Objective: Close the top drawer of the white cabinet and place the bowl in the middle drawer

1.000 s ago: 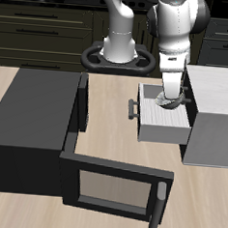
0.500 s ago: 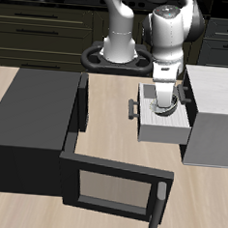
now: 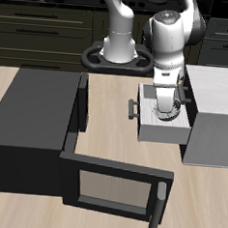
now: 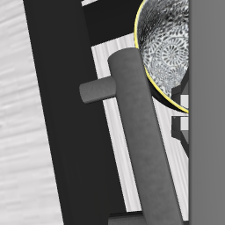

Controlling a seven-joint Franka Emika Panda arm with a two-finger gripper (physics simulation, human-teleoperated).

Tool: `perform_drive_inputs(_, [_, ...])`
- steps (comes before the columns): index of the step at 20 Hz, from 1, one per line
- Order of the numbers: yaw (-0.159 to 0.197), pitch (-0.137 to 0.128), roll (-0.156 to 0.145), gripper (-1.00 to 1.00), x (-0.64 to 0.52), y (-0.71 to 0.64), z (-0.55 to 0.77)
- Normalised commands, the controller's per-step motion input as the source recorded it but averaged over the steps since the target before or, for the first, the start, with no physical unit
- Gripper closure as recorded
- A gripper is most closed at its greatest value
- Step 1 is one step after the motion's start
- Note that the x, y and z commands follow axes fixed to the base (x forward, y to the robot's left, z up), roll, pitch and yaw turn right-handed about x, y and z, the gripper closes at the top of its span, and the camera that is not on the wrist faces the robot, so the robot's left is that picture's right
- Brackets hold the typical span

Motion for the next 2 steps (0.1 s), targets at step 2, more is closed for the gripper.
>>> perform_drive_inputs(2, [-0.024,-0.004,0.001,1.0,0.0,0.07,-0.06])
